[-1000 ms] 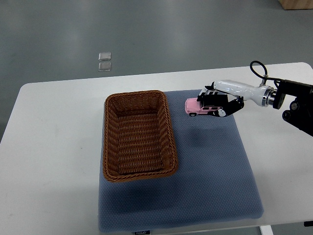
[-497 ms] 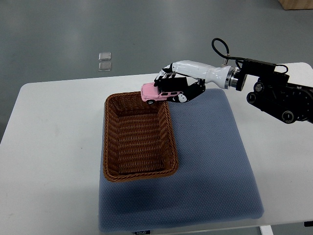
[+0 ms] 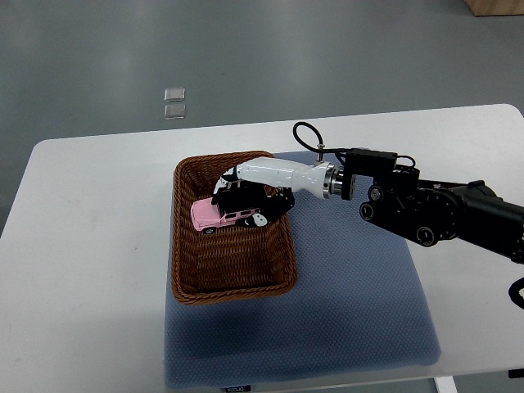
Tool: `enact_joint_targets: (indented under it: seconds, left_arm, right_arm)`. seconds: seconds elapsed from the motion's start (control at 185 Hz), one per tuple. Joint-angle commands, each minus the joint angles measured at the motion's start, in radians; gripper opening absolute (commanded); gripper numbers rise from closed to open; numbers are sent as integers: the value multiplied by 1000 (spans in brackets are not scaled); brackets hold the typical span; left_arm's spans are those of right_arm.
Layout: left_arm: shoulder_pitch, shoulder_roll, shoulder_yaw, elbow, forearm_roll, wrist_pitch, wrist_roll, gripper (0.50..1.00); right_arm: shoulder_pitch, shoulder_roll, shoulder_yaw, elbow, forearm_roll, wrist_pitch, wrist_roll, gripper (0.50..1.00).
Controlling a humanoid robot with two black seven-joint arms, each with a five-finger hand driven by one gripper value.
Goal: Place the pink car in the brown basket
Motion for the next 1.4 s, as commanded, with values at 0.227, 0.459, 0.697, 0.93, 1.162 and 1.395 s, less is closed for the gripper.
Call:
enact_joint_targets:
  seconds: [0.227,0.459,0.697,0.93,1.162,1.395]
  left_arm:
    - [-1,0,2,-1,1,0,0,1000]
    - [0,0,3,-1,1,0,0,1000]
    - [-1,0,3,-4,1,0,0,1000]
    - [0,0,3,-6,1,0,0,1000]
    - [-1,0,5,-6,1,0,0,1000]
    - [-3,0,5,-11,1,0,0,1000]
  right_arm:
    - [-23,8,2,-26,7,-3,0,903]
    - [-26,-2,25,-26,11,-6,0,913]
    - [-69,-27,212,-26,263,-35,0,913]
    - [-149,-99,408,-26,793,-24,-125,909]
    - [-216,-162,443,-26,1197,-29,-183,909]
    - [-252,-182,442,-27,1313,-23,-227,911]
